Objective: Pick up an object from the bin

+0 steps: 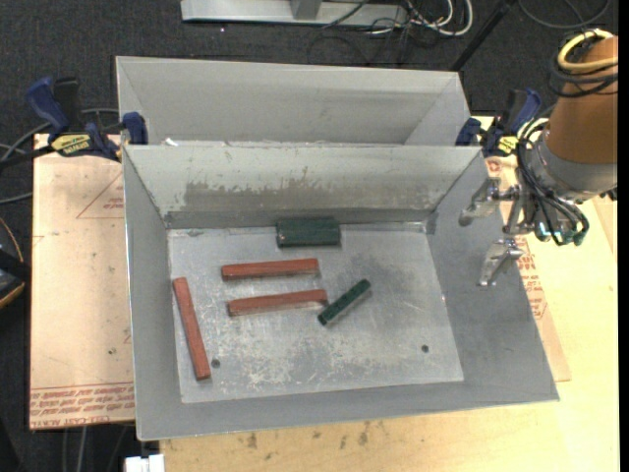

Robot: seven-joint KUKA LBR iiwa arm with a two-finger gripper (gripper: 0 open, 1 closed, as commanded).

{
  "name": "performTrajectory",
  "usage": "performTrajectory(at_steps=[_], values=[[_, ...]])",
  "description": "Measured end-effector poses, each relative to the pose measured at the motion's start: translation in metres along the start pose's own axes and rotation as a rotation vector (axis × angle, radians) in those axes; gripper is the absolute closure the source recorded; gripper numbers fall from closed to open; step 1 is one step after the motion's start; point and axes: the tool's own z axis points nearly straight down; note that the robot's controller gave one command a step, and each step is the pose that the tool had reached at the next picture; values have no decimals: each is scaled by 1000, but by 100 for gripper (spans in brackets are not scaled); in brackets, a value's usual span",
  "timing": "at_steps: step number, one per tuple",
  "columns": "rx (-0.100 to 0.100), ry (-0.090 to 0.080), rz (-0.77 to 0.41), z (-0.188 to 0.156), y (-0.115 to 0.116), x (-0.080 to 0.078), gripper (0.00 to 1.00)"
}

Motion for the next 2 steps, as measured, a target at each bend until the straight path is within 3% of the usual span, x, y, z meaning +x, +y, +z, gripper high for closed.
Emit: performTrajectory(at_steps=[1, 2], values=[[1, -7, -3, -4, 1, -2, 0], [2, -15, 49, 49, 31, -28, 0]])
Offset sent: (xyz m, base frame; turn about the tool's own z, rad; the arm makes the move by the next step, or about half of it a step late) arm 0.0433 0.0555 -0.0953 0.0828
